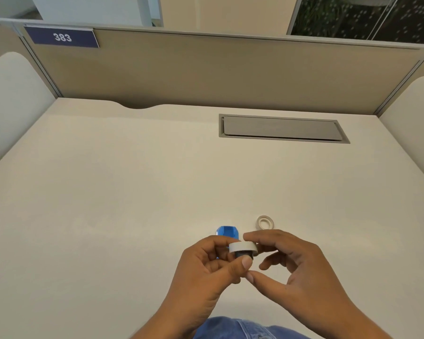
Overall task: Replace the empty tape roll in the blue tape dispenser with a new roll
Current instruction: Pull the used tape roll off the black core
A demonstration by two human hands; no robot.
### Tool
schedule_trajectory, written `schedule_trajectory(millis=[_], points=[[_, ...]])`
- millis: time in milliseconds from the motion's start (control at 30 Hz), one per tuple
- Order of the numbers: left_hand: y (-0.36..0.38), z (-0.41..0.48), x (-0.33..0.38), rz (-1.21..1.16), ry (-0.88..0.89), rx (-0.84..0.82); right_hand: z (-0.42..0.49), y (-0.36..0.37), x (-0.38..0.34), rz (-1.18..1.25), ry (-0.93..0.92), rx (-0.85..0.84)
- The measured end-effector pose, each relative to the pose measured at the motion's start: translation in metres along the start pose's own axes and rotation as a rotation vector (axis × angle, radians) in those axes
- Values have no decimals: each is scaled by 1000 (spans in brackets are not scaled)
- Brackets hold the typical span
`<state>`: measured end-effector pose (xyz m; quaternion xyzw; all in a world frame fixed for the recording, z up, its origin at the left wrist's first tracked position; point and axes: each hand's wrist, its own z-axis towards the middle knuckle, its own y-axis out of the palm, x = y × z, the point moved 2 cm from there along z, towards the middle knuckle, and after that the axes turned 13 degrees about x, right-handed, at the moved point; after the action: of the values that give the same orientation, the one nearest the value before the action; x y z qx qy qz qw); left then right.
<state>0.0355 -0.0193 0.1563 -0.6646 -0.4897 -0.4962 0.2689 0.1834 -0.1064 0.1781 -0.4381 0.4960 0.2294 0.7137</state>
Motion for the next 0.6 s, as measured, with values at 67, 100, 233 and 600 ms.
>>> schedule_trajectory(millis=[67, 100, 233, 600], points=[[-1, 1, 0, 24, -5, 5, 2, 1, -1, -28, -36, 18], [0, 0, 0, 34, -8, -12, 3, 1, -2, -28, -35, 23], [-2, -1, 6, 76, 12, -70, 8, -2, -5, 63, 23, -25], [-6, -1, 13, -99, -59, -83, 10, -6, -6, 155, 105, -114]])
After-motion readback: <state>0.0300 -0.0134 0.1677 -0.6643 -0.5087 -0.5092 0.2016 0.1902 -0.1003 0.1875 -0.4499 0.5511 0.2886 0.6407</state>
